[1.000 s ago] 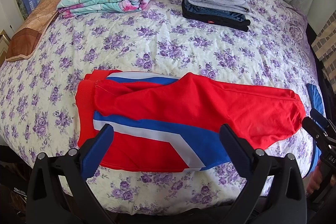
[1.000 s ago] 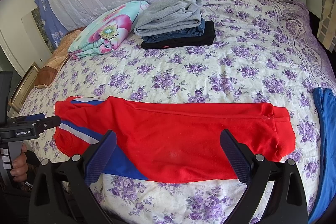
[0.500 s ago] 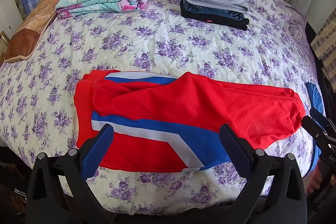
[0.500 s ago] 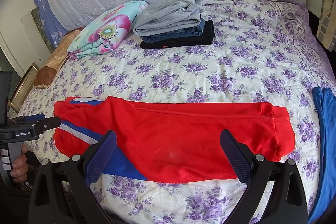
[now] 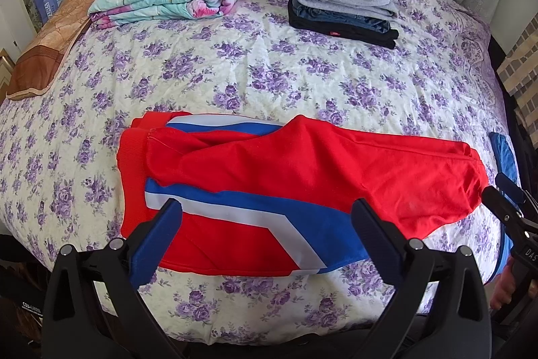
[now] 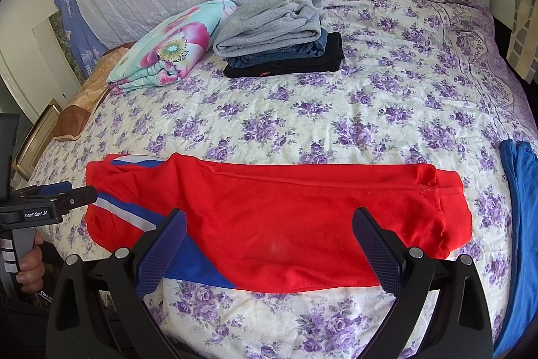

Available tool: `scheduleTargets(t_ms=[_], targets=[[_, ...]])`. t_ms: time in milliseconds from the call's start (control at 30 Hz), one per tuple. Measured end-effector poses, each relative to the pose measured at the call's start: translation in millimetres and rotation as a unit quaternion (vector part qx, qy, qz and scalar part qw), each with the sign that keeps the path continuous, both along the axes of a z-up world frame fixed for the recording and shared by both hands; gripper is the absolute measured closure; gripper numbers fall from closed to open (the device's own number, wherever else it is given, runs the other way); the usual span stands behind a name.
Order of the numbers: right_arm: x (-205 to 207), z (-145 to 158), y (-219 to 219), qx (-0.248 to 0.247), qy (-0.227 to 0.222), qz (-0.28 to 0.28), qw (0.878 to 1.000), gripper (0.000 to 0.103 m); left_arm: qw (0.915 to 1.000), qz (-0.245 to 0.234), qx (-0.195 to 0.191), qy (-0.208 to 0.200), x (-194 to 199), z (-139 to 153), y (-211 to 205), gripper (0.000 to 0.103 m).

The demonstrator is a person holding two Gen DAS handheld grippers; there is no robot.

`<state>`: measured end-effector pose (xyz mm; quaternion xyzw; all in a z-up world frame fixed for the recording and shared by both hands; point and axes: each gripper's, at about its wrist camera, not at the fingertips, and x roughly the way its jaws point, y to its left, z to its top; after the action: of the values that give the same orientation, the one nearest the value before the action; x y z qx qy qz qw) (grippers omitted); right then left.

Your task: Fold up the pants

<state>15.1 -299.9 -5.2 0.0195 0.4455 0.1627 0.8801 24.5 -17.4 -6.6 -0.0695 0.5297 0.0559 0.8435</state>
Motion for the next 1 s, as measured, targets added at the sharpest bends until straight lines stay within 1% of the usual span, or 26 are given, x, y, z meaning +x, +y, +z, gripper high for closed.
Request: scheduleTargets(t_ms=[200,333,433,533,567,600,633,700,767,833,900,967,1000], targets=[[-0.5,-1.9,-5.6,0.005,0.004,-0.001,1.0,0.004,1.0,0.003,-0.004,0.003,-0.5,-1.1,-0.6,0.005],[0.2,-4.8,-10.9,0.013,0.011,-0.008,1.0,0.004,0.9992,0.032,-0.018,0.013,-2.2,-7.8,12.9,0.005],[0.8,-6.3,-17.9,0.029,0.018,-0.018,0.999,0.004,0.9972,0.068,-0.023,0.019,-6.1,-16.5,42.1,0.005],[3.1,-15.2,-37.5,0.073,0.043,-0.042,0.996,0.004,0.9924,0.116,-0.027,0.032,-17.7,-33.2,79.6,0.005],[4.1,-20.7,-46.9,0.091,0.057,-0.057,0.993,0.004,0.9899,0.132,-0.035,0.04,-24.1,-41.4,92.5,0.005],[4.3,-26.6,-57.6,0.109,0.068,-0.073,0.989,0.004,0.9866,0.147,-0.051,0.048,-31.5,-50.8,107.0,0.005],[3.5,-32.8,-68.0,0.124,0.078,-0.089,0.985,0.004,0.9833,0.16,-0.069,0.054,-38.1,-58.9,117.3,0.005],[1.3,-45.3,-89.8,0.149,0.101,-0.122,0.976,0.004,0.974,0.187,-0.114,0.059,-52.9,-77.0,137.2,0.005],[-2.7,-58.3,-109.3,0.18,0.125,-0.151,0.964,0.004,0.9637,0.213,-0.15,0.058,-65.9,-93.0,149.1,0.005],[-8.0,-74.0,-124.6,0.21,0.15,-0.18,0.949,0.004,0.9536,0.232,-0.185,0.054,-72.6,-105.7,155.4,0.005],[-12.9,-88.8,-137.9,0.248,0.172,-0.206,0.931,0.004,0.9459,0.246,-0.207,0.047,-74.2,-114.8,159.1,0.005],[-18.5,-107.4,-150.9,0.303,0.196,-0.24,0.901,0.004,0.9417,0.249,-0.224,0.035,-70.4,-120.3,161.2,0.005],[-20.6,-114.8,-155.1,0.324,0.205,-0.252,0.888,0.004,0.9399,0.247,-0.233,0.031,-66.8,-121.2,160.6,0.005]])
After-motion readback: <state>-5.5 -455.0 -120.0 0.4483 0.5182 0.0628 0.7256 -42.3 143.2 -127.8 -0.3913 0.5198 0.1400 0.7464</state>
